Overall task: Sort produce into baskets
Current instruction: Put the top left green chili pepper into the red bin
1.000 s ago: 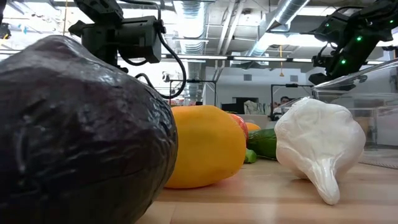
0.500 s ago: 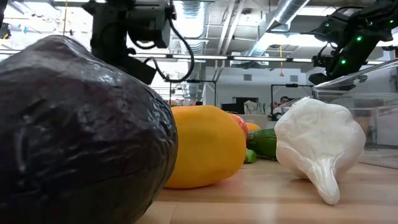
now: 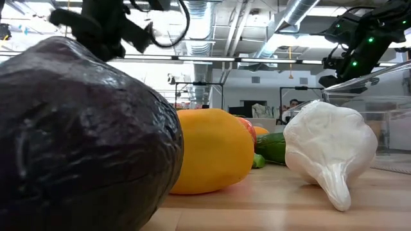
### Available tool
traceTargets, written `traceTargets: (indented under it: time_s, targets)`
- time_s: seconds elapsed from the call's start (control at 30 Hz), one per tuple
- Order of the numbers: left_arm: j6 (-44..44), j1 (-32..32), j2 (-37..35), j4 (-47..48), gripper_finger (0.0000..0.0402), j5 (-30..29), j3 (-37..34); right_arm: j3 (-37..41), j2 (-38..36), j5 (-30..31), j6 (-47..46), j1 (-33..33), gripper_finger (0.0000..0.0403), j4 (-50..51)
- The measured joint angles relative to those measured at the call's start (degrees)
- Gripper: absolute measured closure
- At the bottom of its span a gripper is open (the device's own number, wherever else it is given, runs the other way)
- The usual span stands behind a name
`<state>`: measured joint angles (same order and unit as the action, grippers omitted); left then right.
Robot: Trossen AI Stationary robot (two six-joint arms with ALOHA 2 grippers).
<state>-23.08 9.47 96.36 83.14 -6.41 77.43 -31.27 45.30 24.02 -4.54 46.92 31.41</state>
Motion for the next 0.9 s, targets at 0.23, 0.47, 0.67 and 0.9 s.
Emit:
traceTargets:
  time_s: [0.23,0.47,0.67,0.9]
  targets:
    - [-2.23,6.52,-0.05,6.84,0.0376,4.93,3.52,0.00,0.00,-5.02,0.02,0.01,0.0143,-0.12]
    - [-8.71,13.71,-0.57,6.86,0.0376,11.84,3.57,0.00,0.00,-17.11,0.12,-0.01,0.0143,-0.60]
    - [-15.75,19.60,-0.57,6.92,0.0376,13.94,3.57,0.00,0.00,-24.02,0.54,-0.75,0.0143,-1.84]
    - [-22.27,24.64,-0.57,6.88,0.0376,13.66,3.57,0.00,-0.04,-30.12,0.68,-5.59,0.0143,-9.03]
